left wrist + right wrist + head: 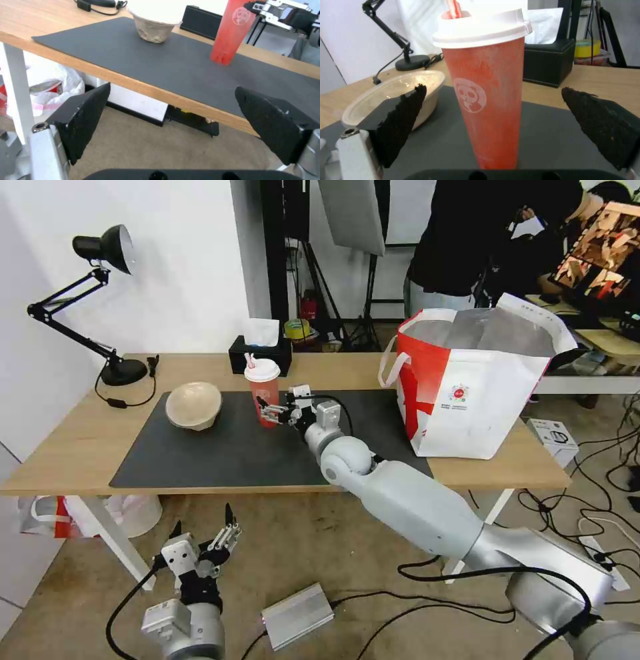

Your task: Pick up the trash from the table and place it into the takeout bag.

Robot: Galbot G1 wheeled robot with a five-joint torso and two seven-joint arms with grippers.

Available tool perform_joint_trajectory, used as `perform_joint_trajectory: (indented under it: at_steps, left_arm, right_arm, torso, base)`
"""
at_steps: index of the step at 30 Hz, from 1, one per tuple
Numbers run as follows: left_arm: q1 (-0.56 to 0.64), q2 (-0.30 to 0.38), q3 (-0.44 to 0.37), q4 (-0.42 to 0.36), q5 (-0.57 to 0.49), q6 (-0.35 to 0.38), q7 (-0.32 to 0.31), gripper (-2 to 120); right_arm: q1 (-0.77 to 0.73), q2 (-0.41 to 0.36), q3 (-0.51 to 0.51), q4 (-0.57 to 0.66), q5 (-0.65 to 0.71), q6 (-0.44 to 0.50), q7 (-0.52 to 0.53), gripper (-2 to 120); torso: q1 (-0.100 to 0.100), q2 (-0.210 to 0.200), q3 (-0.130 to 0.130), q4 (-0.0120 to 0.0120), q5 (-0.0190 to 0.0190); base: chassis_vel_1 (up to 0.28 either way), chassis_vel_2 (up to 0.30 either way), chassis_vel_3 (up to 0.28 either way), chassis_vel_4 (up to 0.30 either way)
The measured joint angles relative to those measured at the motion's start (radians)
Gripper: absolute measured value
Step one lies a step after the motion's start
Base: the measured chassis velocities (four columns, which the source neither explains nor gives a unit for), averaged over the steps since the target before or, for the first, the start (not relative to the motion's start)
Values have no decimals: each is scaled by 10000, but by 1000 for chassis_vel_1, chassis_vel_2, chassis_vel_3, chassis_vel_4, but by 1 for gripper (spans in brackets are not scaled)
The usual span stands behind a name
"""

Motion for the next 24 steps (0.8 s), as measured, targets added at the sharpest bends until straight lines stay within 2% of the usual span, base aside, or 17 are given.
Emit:
perform_joint_trajectory:
  at_steps: [15,24]
  left_arm:
    - [-8,29,15,36,-1,13,-9,100]
    - [-42,46,52,41,-18,17,-10,100]
  right_arm:
    - [206,1143,258,-1530,-277,15,-407,100]
    - [261,1401,274,-1880,-365,30,-469,100]
  torso:
    - [0,0,-1,1,0]
    - [0,0,-1,0,0]
  base:
    - [0,0,0,0]
    - [0,0,0,0]
